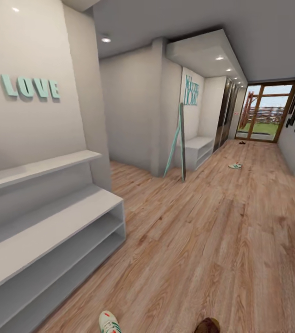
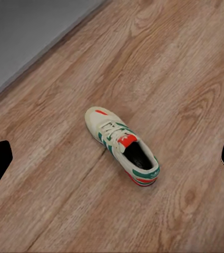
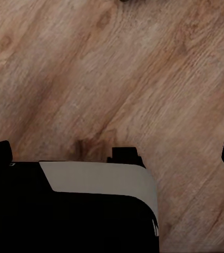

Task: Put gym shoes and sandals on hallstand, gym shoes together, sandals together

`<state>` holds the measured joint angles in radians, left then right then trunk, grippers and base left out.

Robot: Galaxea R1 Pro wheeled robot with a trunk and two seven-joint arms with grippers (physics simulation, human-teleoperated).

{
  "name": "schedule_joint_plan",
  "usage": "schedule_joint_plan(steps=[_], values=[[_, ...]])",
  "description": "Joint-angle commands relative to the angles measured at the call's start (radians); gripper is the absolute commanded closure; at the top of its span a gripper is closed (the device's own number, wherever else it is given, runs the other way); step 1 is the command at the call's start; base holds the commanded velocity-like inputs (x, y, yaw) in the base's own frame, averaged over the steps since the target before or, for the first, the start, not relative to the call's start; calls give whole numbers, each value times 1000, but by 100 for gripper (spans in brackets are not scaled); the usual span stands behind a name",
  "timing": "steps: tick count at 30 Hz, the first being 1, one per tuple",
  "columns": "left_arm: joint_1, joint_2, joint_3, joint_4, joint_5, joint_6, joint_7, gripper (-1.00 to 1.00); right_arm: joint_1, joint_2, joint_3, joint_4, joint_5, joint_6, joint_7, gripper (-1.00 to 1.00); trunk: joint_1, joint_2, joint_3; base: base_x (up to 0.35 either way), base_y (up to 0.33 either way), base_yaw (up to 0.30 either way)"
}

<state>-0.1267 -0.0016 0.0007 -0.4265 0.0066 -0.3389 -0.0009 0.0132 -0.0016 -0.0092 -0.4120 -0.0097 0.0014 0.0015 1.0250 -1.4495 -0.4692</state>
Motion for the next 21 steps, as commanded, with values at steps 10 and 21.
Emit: schedule_joint_plan(steps=[10, 21], values=[[-1, 5, 2, 0, 2, -3, 1, -100, 1, 0, -1, -2, -1, 0, 0, -100, 0, 0, -1, 0, 0, -300], [-1, 6, 1, 1, 2, -3, 2, -100, 1, 0, -2, -2, -1, 0, 0, -100, 0, 0, -1, 0, 0, -300]])
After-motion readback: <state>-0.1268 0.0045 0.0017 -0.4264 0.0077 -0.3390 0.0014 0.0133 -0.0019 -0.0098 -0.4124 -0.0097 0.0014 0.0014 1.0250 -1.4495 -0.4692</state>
